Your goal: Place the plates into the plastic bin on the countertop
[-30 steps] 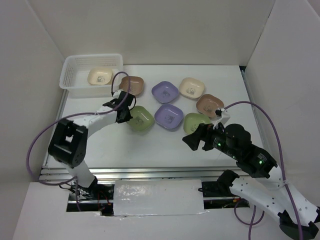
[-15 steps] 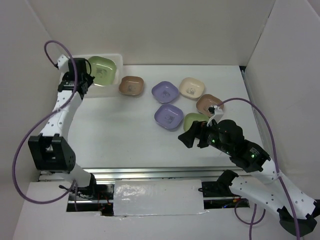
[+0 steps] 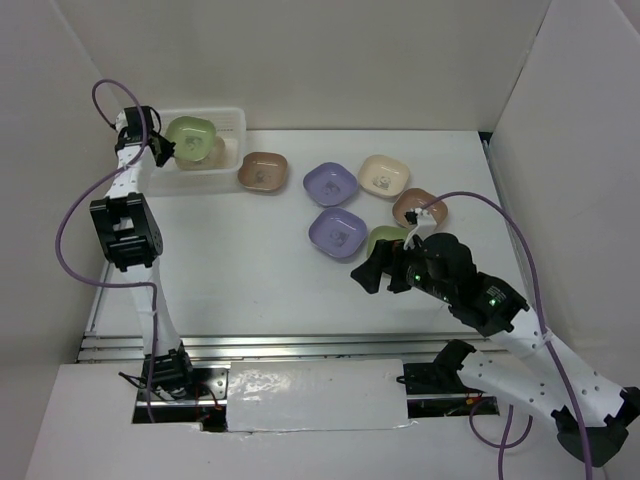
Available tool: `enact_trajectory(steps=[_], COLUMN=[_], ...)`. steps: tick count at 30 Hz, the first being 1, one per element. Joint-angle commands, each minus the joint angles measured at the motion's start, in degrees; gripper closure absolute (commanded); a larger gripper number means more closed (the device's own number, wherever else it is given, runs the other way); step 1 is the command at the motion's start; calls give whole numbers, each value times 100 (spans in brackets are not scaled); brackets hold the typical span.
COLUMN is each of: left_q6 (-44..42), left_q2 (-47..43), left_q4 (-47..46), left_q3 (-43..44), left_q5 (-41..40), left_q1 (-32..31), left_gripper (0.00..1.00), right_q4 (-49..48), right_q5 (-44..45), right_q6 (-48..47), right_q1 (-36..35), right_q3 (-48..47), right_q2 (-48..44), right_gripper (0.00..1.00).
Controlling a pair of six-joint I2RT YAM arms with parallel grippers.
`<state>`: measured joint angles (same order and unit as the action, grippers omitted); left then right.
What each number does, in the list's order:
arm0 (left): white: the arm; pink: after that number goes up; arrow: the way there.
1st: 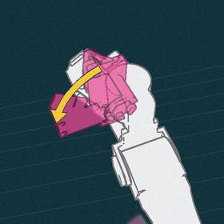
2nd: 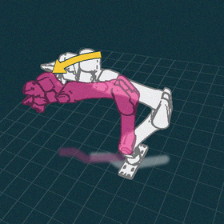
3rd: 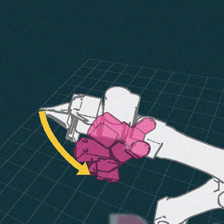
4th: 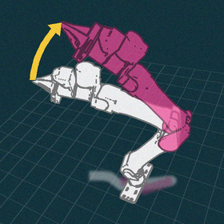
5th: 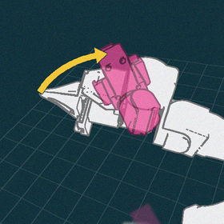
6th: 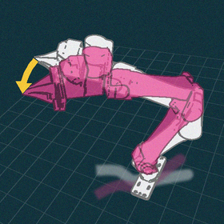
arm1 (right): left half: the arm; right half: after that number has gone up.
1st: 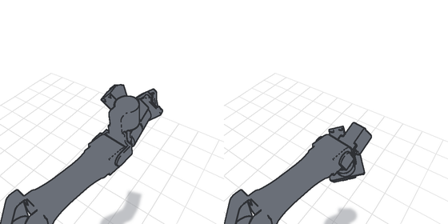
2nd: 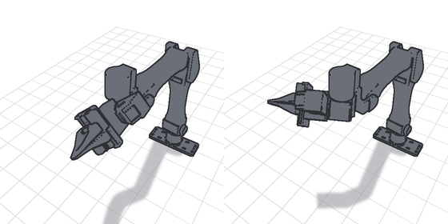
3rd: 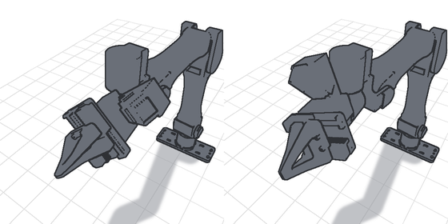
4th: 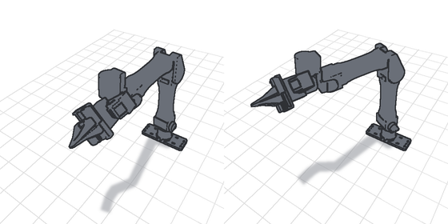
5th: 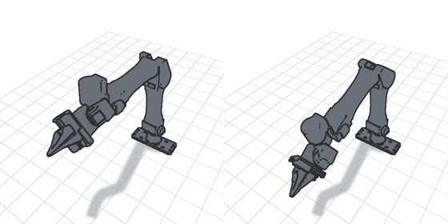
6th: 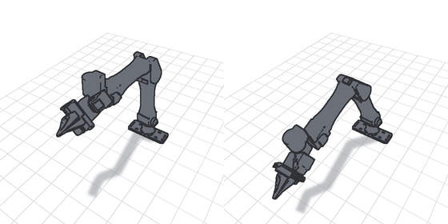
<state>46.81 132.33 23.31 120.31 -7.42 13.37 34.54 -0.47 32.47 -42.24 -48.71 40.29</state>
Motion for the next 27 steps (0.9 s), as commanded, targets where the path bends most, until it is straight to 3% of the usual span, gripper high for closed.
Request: enact_trajectory(steps=[1,2,3,4,7,12,14,18,25,27], left_q6=[83,83,74,118,22,-355,-461,-716,-1200,-1366], left_q2=[125,152,126,30,-565,-2006,-2403,-3422,-3417,-3119], left_q4=[-81,-72,-151,-204,-597,-364,172,491,350,323], left_q3=[519,502,432,301,-216,-605,-710,-1857,-3004,-3145], left_q5=[364,373,451,443,505,181,136,-242,-575,-655], left_q1=[26,0,-9,-27,-150,-606,-984,-2064,-4321,-4596], left_gripper=[88,79,51,35,1,1,1,1,1,1], right_q4=[-264,-247,-238,-220,-176,-264,-352,-317,254,298], right_q5=[29,29,29,160,214,240,319,530,777,803], right_q6=[-144,-153,-170,-188,-215,-180,-162,-65,225,269], right_q1=[5,5,-4,5,5,-4,14,49,67,75], right_q3=[-51,-68,-103,-121,-183,-148,-113,-148,-359,-359], right_q2=[22,49,49,49,110,119,84,5,-723,-891], right_gripper=[0,0,0,0,0,0,0,0,0,0])
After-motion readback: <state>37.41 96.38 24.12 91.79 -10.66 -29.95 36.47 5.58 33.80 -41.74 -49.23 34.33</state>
